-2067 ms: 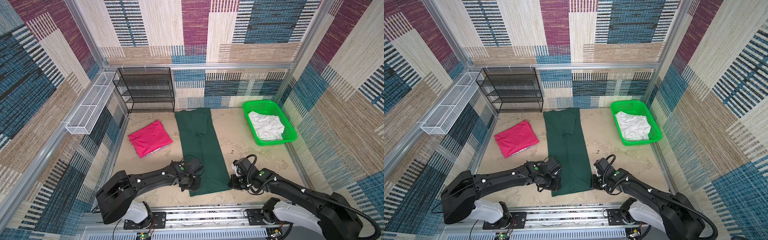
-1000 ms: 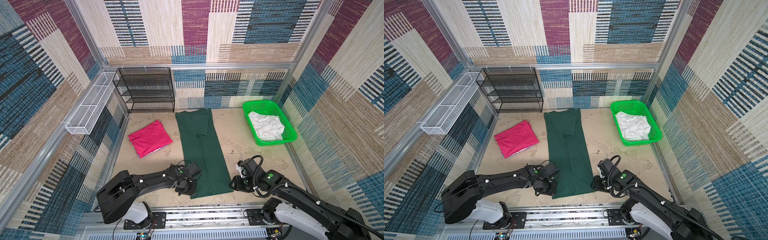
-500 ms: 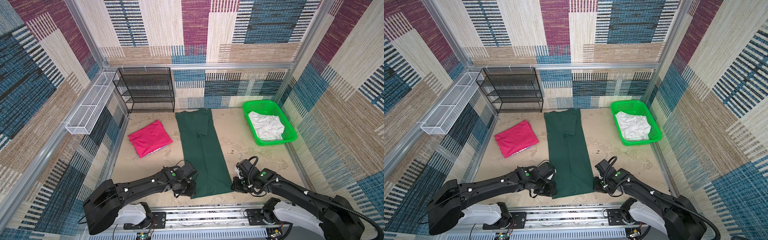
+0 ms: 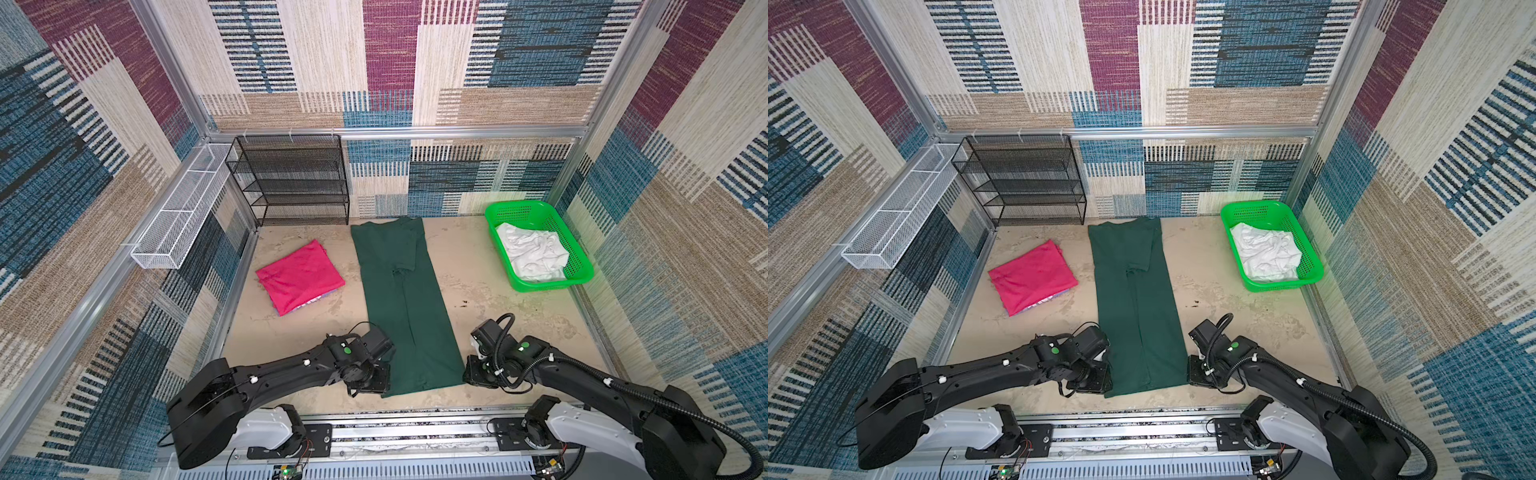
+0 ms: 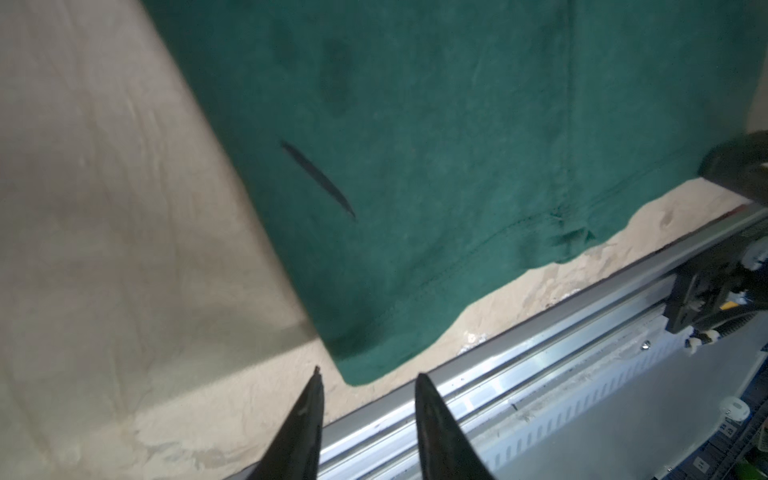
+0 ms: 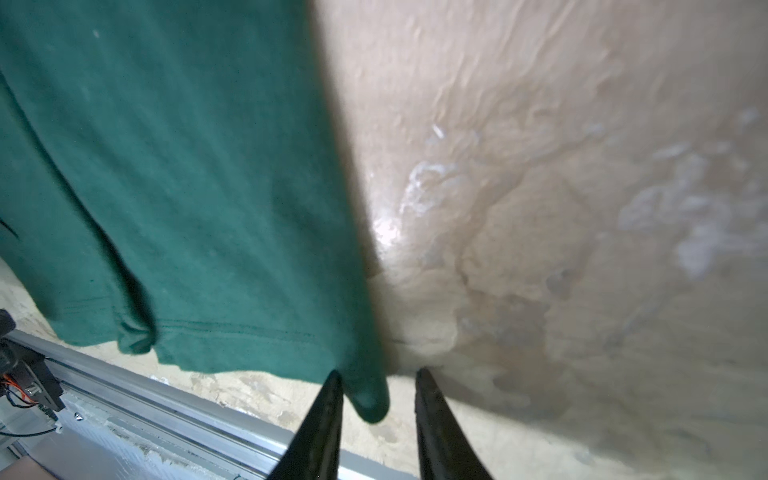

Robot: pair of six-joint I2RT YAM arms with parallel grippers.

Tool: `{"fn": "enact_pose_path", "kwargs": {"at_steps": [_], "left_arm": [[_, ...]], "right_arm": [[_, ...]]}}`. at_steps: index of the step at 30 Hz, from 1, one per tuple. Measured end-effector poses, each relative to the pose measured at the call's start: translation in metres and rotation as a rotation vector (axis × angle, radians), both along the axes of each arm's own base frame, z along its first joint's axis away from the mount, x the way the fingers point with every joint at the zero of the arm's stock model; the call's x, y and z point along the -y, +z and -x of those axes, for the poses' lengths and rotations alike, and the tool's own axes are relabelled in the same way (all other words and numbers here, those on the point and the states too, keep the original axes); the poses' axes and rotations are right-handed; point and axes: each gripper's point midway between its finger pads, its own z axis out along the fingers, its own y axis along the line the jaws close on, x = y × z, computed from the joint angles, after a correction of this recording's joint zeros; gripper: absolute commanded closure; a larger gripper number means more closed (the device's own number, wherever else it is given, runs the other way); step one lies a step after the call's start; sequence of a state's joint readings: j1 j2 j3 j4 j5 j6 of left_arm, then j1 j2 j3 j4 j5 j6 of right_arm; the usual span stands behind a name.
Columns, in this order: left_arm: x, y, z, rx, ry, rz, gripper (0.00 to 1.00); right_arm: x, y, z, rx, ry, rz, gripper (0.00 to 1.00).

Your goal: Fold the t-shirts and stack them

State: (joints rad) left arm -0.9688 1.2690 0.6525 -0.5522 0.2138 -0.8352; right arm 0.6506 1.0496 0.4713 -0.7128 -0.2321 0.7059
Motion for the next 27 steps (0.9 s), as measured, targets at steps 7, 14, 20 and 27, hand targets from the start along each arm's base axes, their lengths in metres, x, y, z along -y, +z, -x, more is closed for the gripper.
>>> {"fn": "enact_pose_path", "kwargs": {"at_steps": [7,14,20,27], "left_arm": [[-0.007,-0.011,0.008,-0.033,0.019,-0.007,0.56],[-0.001,-0.020,0.007,-0.050,0.039,0.006,0.56],[-0.001,-0.021,0.007,-0.051,0.042,0.005,0.56],[0.011,-0.026,0.004,-0.063,0.033,0.037,0.78]], "right_arm": [[-0.001,0.007,-0.003,0.013,-0.001,0.000,0.62],[0.003,-0.003,0.003,-0.003,0.000,0.007,0.63],[-0.011,-0.005,0.000,0.000,0.012,-0.059,0.69],[-0.015,-0.008,-0.001,0.003,0.022,-0.078,0.85]]}}
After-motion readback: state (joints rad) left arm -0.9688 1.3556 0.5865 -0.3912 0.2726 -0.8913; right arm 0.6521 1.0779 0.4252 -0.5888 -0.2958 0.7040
